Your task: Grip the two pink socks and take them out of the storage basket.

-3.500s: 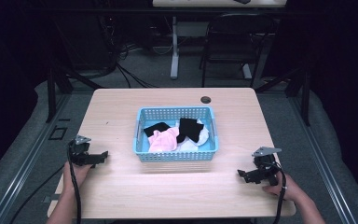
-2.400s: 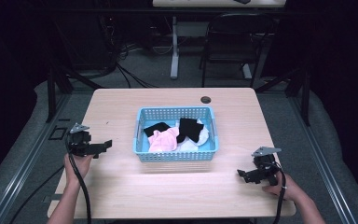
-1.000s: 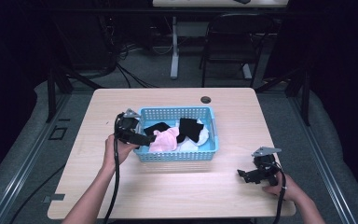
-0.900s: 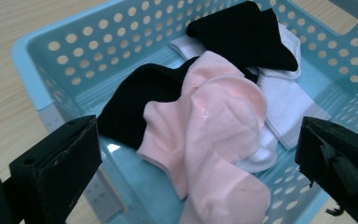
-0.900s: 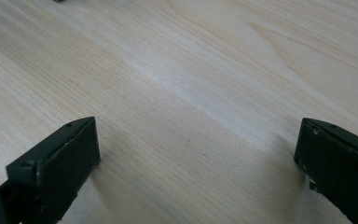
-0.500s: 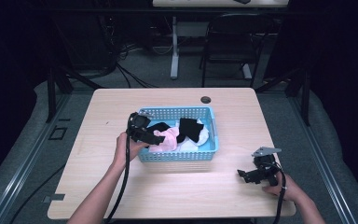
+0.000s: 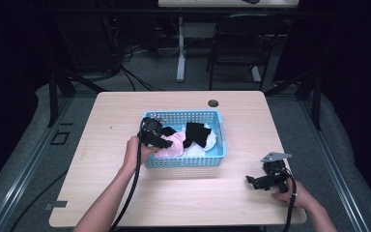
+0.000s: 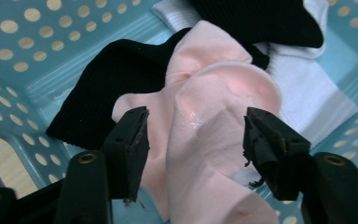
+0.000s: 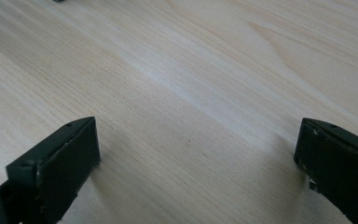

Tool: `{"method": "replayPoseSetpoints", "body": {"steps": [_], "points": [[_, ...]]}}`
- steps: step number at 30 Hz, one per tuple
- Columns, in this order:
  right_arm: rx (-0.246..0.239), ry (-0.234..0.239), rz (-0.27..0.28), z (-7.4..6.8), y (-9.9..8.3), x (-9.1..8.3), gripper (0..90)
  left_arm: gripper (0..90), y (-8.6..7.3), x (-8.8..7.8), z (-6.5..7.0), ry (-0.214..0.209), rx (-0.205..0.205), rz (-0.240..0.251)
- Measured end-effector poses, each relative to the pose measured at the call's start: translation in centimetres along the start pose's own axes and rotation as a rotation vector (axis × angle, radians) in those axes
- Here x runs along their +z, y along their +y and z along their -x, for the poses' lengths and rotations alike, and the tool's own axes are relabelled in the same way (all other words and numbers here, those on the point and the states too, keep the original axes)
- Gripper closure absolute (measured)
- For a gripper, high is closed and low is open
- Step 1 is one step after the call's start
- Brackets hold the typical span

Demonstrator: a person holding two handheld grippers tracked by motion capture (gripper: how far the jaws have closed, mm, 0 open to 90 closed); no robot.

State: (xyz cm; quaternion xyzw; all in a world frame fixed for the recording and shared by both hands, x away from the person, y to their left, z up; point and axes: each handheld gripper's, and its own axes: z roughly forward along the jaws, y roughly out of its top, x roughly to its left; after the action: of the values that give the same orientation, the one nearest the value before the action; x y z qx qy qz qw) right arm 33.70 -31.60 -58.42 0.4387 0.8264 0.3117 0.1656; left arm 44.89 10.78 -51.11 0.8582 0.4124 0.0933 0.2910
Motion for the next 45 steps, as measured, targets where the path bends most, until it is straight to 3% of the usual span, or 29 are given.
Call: {"method": "replayPoseSetpoints", "body": {"steps": [11, 19, 23, 29, 35, 45], "points": [[0.0, 0.0, 0.0, 0.0, 0.0, 0.0, 0.0, 60.8, 0.5, 0.7, 0.0, 0.021, -0.019, -0.065], [0.0, 0.0, 0.001, 0.0, 0.0, 0.0, 0.0, 85.3, 0.4, 0.7, 0.3, 0.012, -0.005, -0.055], [0.001, 0.0, -0.002, 0.0, 0.0, 0.0, 0.0, 86.8, 0.3, 0.4, 0.4, -0.014, 0.011, -0.031], [0.002, 0.001, -0.001, 0.0, 0.0, 0.0, 0.0, 87.7, 0.2, -0.9, 0.3, -0.021, 0.02, 0.012], [0.001, 0.002, 0.0, 0.0, 0.0, 0.0, 0.0, 88.4, 0.2, -2.4, 0.0, -0.051, 0.01, 0.068], [0.0, 0.0, 0.003, 0.0, 0.0, 0.0, 0.0, 88.5, 0.8, -4.5, 0.1, -0.048, 0.022, 0.122]]}}
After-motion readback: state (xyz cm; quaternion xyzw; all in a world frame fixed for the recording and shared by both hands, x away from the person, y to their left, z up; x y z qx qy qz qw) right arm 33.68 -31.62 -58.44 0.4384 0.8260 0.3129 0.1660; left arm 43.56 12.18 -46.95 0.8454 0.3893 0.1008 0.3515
